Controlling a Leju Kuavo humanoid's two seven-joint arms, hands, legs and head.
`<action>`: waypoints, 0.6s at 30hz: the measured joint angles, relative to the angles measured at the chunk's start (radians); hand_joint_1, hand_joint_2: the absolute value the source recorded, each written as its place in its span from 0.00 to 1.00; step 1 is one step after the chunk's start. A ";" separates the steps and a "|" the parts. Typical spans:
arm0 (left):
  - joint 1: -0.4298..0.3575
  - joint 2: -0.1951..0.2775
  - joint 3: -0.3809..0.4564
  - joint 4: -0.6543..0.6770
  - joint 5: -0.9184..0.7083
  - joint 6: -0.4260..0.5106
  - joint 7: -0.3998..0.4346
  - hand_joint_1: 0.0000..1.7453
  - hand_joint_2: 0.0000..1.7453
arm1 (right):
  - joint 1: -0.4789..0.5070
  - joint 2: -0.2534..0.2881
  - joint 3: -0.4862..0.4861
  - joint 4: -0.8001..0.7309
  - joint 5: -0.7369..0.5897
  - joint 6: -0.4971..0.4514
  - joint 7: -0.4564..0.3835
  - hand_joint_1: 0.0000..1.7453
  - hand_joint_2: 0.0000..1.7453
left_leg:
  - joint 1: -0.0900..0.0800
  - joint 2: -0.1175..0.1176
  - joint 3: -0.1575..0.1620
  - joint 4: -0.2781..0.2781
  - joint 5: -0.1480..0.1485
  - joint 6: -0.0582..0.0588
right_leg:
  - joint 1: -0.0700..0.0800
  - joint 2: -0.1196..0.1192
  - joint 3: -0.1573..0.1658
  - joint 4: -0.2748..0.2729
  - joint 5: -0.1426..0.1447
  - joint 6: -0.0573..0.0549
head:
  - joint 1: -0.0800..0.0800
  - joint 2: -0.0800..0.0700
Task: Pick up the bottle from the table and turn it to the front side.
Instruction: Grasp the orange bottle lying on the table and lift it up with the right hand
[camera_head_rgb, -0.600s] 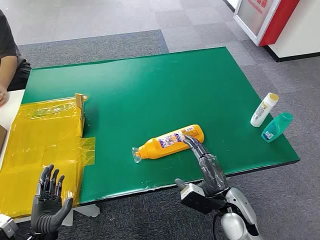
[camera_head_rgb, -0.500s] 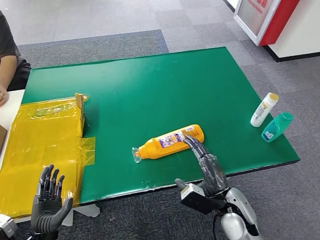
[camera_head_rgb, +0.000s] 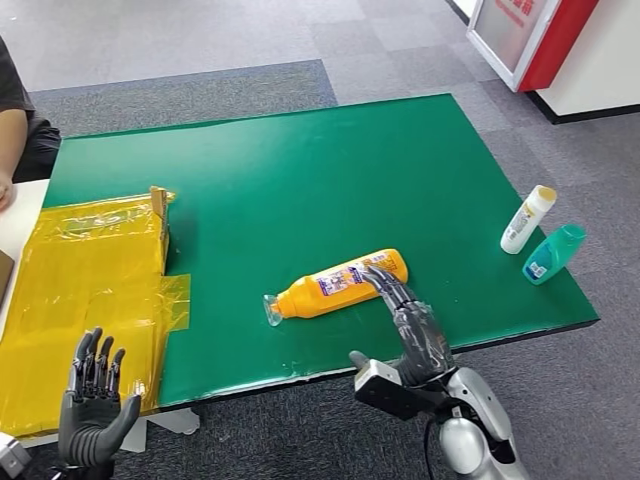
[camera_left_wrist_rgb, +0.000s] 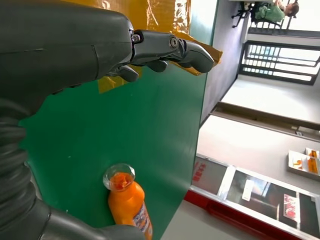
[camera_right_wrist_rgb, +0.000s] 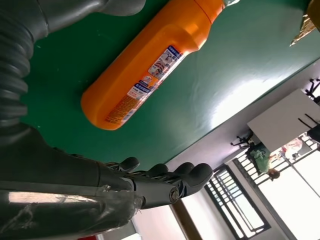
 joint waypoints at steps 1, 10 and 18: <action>-0.002 0.002 0.001 0.001 0.002 -0.001 -0.002 0.00 1.00 | -0.014 -0.004 0.003 0.006 0.013 0.003 0.009 0.00 1.00 | 0.000 0.000 0.000 0.000 0.000 0.000 | 0.000 0.000 0.000 0.000 0.000 0.000 | 0.000 0.000; -0.068 0.050 -0.028 0.064 0.019 0.011 -0.025 0.00 1.00 | -0.300 -0.114 0.090 0.263 0.103 0.090 0.109 0.00 1.00 | 0.000 0.000 0.000 0.000 0.005 0.003 | -0.001 -0.001 0.000 0.000 0.004 0.002 | 0.000 0.000; -0.106 0.096 -0.074 0.115 0.050 0.030 -0.027 0.00 1.00 | -0.561 -0.196 0.193 0.561 0.100 0.186 0.135 0.00 1.00 | 0.000 0.000 -0.001 0.000 0.007 0.002 | -0.001 -0.001 0.000 0.000 0.005 0.001 | 0.000 0.000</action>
